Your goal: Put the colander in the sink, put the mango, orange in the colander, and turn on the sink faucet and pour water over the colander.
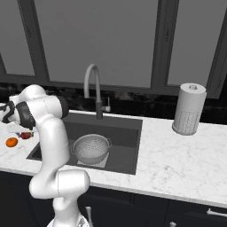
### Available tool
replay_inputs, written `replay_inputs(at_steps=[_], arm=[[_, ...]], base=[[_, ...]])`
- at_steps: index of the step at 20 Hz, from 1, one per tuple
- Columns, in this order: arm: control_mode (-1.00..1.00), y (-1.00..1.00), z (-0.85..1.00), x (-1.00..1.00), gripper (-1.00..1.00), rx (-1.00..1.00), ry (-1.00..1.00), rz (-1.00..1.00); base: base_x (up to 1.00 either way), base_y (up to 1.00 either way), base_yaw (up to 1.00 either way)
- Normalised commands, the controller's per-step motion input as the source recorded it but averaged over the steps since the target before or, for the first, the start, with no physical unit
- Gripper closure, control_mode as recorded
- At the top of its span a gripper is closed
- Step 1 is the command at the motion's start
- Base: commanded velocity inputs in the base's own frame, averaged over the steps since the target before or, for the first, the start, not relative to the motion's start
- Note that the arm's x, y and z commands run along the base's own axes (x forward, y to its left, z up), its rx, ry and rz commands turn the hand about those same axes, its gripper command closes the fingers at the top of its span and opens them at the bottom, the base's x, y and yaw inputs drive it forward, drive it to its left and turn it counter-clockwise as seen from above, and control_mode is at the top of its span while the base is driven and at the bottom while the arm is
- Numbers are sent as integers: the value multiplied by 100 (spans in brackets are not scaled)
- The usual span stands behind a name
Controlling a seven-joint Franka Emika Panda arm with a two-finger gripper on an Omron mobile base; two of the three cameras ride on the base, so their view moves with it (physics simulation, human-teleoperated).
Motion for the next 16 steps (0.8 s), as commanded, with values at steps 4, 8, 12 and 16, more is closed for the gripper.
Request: replay_inputs(at_steps=[4, 8, 12, 16], arm=[[-100, -14, 18, 0, 100, 0, 0, -1], [-100, -37, 55, -29, 100, 0, -1, -2], [-100, -55, 66, -11, 100, 0, 0, -3], [-100, -89, 22, 0, 100, 0, 0, -9]], base=[[0, 0, 0], [0, 0, 0], [0, 0, 0], [0, 0, 0]])
